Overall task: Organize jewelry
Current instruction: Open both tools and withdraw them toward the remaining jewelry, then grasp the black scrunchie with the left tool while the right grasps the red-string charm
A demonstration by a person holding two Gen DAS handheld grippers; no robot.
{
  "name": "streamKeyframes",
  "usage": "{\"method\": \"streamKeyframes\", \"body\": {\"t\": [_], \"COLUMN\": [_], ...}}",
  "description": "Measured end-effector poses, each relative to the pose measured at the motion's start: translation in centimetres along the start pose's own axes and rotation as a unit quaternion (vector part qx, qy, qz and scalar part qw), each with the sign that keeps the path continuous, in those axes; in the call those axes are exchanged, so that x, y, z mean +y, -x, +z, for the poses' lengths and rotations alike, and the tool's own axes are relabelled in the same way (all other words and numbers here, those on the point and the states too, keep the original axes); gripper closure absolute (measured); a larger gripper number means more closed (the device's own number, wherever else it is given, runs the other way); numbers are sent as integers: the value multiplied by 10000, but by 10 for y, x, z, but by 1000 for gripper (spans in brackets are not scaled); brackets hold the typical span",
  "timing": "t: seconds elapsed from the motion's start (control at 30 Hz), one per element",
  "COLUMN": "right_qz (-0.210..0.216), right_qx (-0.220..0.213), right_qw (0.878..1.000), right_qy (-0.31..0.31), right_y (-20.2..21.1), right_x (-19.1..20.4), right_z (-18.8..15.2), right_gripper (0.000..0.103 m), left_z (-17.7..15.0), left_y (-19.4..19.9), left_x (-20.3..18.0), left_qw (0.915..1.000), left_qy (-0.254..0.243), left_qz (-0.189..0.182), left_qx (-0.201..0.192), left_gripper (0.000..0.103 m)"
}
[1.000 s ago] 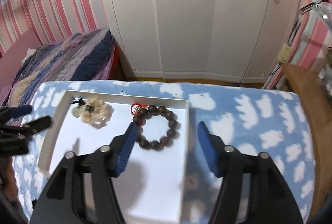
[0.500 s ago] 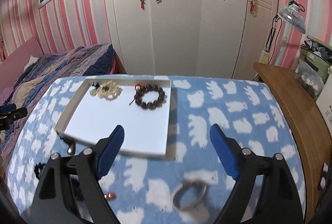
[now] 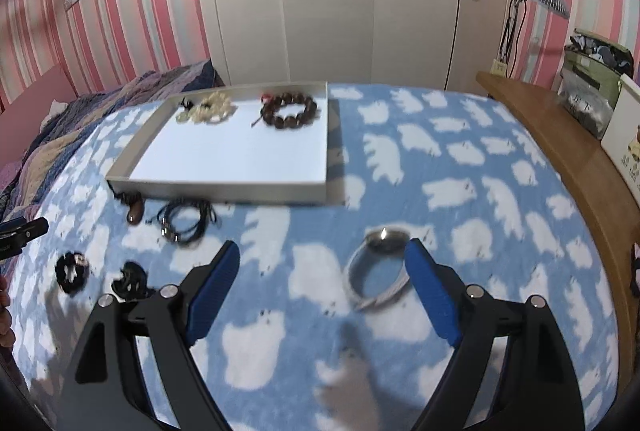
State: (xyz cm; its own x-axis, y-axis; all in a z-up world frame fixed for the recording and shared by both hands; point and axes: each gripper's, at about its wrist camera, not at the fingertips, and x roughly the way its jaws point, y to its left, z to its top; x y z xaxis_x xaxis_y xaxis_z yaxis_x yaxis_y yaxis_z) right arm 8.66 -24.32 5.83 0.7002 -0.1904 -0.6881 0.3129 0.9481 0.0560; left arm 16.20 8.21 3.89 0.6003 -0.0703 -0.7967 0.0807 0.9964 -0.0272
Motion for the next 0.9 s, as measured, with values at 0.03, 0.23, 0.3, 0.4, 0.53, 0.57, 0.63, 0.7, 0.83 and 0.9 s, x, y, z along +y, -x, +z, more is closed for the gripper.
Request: {"method": "streamKeyframes", "body": {"t": [0.03,0.23,0.3,0.4,0.53,0.57,0.63,0.7,0.83,0.9], "right_qz": [-21,44,57,102,170,192,186,254,267,303], "right_qx": [7,-104,-92,-30,171,213,204,283,430,459], "right_qw": [10000,9996,9996,9996,9996,9996,9996,9993,9986,9983], "right_qy": [10,-244,-255,-268,-135,-81,-45,18,153,164], "right_y": [0,3,2,-3,-15,-18,-21,-27,-38,-41], "right_x": [2,9,14,23,40,46,54,63,78,82], "right_z": [-3,-30,-40,-52,-62,-64,-66,-67,-68,-68], "right_gripper": [18,18,18,18,18,18,18,18,19,19], "left_z": [-2,-21,-27,-34,-46,-48,-51,-53,-53,-51], "left_y": [-2,-12,-15,-22,-29,-31,-34,-34,-35,-38], "left_x": [1,17,22,24,23,22,19,16,13,18], "left_qw": [10000,9993,9987,9988,9991,9991,9989,9979,9971,9980], "left_qy": [7,357,494,470,311,254,43,-155,-349,-267], "left_qz": [22,57,98,54,141,201,409,609,670,564], "left_qx": [20,65,41,150,236,255,242,140,28,66], "left_gripper": [3,3,3,3,3,3,3,3,3,4]}}
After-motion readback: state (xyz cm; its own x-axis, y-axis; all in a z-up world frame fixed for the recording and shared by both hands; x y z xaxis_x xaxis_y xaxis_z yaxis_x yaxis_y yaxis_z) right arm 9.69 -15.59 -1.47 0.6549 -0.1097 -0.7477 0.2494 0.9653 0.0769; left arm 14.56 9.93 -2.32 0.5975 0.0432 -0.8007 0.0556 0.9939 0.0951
